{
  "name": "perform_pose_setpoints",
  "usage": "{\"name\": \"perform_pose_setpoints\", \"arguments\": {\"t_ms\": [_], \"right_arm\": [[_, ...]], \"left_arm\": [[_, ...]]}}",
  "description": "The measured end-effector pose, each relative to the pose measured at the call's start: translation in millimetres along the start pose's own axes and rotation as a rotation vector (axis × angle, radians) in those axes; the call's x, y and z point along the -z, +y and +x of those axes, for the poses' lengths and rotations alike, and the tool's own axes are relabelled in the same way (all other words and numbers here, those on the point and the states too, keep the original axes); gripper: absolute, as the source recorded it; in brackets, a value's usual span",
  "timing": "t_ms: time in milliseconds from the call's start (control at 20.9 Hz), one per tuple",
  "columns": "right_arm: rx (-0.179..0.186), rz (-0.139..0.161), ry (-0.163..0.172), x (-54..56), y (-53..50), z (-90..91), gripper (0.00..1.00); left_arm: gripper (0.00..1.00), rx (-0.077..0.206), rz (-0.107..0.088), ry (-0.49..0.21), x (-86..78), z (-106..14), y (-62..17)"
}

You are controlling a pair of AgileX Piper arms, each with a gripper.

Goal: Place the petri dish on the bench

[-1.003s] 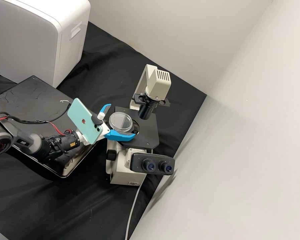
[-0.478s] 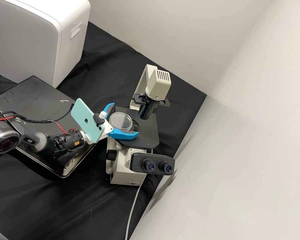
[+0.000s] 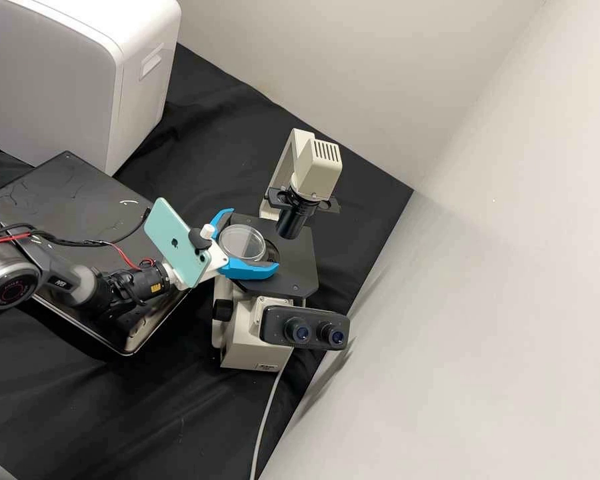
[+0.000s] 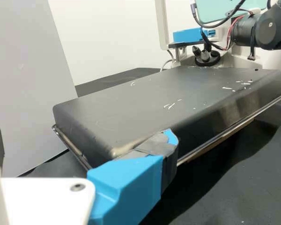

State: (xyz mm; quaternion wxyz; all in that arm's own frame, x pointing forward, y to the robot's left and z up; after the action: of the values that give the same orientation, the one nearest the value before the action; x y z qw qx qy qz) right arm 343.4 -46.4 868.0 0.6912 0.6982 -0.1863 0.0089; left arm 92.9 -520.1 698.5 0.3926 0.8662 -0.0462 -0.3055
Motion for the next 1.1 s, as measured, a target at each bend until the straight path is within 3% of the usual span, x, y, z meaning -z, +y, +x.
{"name": "perform_pose_setpoints", "arguments": {"t_ms": [717, 812, 1099], "right_arm": [[0.015, 0.001, -0.001, -1.2, 0.6, 0.2, 0.0], [0.017, 0.02, -0.002, -1.8, 0.8, 0.3, 0.0], [0.018, 0.038, 0.0, -2.2, 1.3, 0.4, 0.0]], "left_arm": [[1.0, -0.002, 0.002, 0.002, 0.7, 0.5, 0.3], [1.0, -0.003, 0.002, 0.003, 0.9, 0.6, 0.4], [1.0, -0.006, 0.007, -0.002, 0.9, 1.1, 0.8]]}}
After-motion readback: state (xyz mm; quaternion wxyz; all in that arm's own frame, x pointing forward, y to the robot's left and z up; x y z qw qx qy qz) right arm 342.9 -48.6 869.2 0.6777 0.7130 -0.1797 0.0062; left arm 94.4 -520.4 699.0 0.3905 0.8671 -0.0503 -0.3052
